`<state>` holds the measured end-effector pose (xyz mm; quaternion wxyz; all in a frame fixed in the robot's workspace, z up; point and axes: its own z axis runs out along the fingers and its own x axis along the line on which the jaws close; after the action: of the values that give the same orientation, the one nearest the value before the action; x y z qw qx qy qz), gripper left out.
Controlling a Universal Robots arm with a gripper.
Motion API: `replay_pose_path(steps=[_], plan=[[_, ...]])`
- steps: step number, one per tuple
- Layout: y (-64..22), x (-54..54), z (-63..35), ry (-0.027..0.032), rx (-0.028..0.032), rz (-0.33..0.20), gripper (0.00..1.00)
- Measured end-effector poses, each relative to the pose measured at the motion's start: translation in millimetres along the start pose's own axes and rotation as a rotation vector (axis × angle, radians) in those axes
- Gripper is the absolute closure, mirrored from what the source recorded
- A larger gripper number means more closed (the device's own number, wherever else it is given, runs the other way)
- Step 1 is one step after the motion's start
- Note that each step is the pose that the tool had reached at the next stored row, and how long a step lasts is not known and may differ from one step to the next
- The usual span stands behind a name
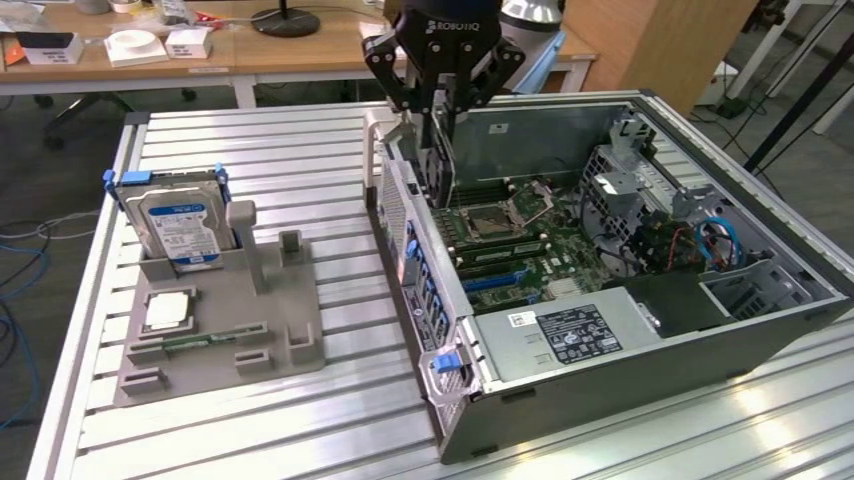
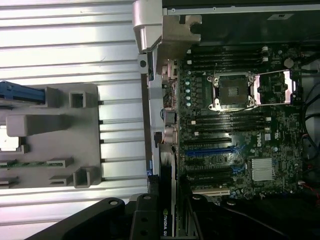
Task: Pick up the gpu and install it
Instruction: 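Pick up the gpu and move the gpu toward the slot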
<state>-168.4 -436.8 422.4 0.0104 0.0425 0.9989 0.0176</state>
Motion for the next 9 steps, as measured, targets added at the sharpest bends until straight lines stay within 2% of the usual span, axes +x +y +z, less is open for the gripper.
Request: replay_pose_path(steps=[9], plan=[[0.7,-8.1,0.2,0.0000,0.0000,0.000,0.74]])
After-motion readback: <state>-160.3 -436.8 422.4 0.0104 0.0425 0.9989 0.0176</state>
